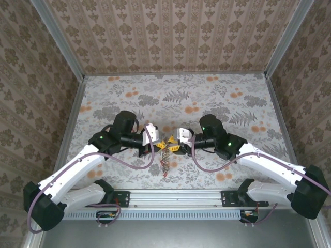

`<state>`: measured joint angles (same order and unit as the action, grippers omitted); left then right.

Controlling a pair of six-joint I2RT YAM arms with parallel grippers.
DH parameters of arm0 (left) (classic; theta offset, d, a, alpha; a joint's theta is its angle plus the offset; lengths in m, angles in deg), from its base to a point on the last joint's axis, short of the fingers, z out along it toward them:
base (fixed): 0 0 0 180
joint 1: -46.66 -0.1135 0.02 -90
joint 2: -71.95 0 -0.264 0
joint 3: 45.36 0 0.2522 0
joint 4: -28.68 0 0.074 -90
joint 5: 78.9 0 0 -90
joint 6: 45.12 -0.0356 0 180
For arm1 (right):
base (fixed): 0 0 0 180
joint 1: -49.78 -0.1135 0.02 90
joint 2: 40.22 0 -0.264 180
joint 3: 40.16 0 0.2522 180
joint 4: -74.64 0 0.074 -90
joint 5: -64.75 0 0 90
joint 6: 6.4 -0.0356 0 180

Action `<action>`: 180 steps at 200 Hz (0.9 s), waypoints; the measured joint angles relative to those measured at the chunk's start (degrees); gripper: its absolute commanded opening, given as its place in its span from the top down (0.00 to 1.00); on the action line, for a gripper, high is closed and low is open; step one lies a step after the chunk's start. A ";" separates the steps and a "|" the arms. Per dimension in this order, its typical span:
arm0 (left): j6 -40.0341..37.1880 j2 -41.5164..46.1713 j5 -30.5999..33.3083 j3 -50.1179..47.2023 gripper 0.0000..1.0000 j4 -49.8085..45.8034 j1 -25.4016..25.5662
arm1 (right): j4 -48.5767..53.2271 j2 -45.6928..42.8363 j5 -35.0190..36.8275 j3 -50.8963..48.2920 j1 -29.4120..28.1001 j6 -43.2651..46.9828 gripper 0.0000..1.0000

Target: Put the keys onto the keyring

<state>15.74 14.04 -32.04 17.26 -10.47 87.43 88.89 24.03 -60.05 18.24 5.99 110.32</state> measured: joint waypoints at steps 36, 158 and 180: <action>0.00 0.00 -0.04 0.28 1.00 0.00 0.02 | -0.22 0.74 0.37 0.00 -0.04 -0.28 0.77; 1.51 0.15 -0.09 0.28 0.92 1.68 -0.37 | -1.99 1.81 1.22 -0.17 -0.35 -4.35 1.00; 3.43 1.11 -0.50 -0.33 0.76 3.48 -1.27 | -7.28 1.81 1.31 -2.12 -0.35 -6.84 1.00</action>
<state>19.17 15.15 -32.54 16.93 -6.99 86.16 81.62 25.84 -58.74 16.12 5.64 103.48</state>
